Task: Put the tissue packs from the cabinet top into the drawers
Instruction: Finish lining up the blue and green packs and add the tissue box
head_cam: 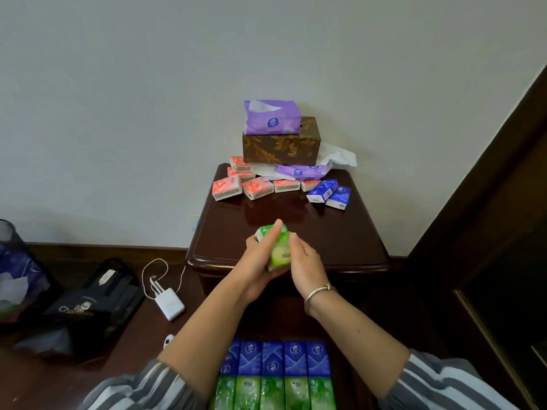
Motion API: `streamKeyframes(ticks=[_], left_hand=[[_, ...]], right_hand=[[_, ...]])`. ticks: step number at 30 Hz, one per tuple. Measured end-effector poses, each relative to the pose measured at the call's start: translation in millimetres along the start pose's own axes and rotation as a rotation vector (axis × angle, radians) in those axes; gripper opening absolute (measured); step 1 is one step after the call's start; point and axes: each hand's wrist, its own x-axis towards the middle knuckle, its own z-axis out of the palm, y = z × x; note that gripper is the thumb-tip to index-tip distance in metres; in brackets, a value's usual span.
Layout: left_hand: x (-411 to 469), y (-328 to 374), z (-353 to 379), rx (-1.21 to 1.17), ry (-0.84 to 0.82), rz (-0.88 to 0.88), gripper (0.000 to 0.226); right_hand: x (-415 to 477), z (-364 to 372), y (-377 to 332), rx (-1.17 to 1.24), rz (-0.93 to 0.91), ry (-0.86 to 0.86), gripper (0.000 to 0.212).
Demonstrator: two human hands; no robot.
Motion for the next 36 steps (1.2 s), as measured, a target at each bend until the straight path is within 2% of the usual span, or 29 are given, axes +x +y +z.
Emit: streamKeyframes(ticks=[2, 4, 8, 10, 12, 15, 17, 18, 22, 25, 29, 31, 34, 36], left_hand=[[7, -1, -6, 0.068, 0.09, 0.057, 0.063], [18, 3, -18, 0.093, 0.148, 0.137, 0.056], [39, 18, -48, 0.145, 0.279, 0.283, 0.056], [49, 18, -60, 0.18, 0.326, 0.334, 0.055], [57, 15, -65, 0.221, 0.33, 0.373, 0.047], [64, 9, -68, 0.286, 0.311, 0.398, 0.033], [64, 8, -72, 0.238, 0.298, 0.399, 0.036], [64, 8, -75, 0.189, 0.289, 0.393, 0.041], [69, 10, -87, -0.045, 0.248, 0.386, 0.055], [72, 7, -87, 0.021, 0.266, 0.401, 0.061], [73, 5, -89, -0.021, 0.254, 0.405, 0.065], [73, 5, -89, -0.013, 0.252, 0.403, 0.065], [73, 4, -90, -0.024, 0.243, 0.398, 0.066], [73, 4, -90, -0.014, 0.247, 0.395, 0.064]], right_hand=[[0, -6, -1, 0.221, 0.049, -0.081, 0.036], [15, -25, 0, 0.201, 0.032, -0.046, 0.035], [74, -76, -3, -0.041, -0.028, 0.296, 0.027], [110, -90, -7, -0.191, -0.03, 0.39, 0.033], [145, -93, -12, -0.279, -0.013, 0.41, 0.041], [188, -89, -19, -0.366, 0.106, 0.398, 0.061], [205, -81, -21, -0.355, 0.172, 0.384, 0.076], [212, -77, -20, -0.359, 0.186, 0.381, 0.076], [225, -76, -10, -0.319, 0.224, 0.419, 0.049], [230, -90, -4, -0.351, 0.219, 0.46, 0.037], [234, -113, -3, -0.382, 0.119, 0.552, 0.024], [238, -119, -2, -0.377, 0.049, 0.513, 0.027], [240, -116, 4, -0.429, 0.037, 0.268, 0.05], [241, -113, 10, -0.457, 0.034, 0.206, 0.055]])
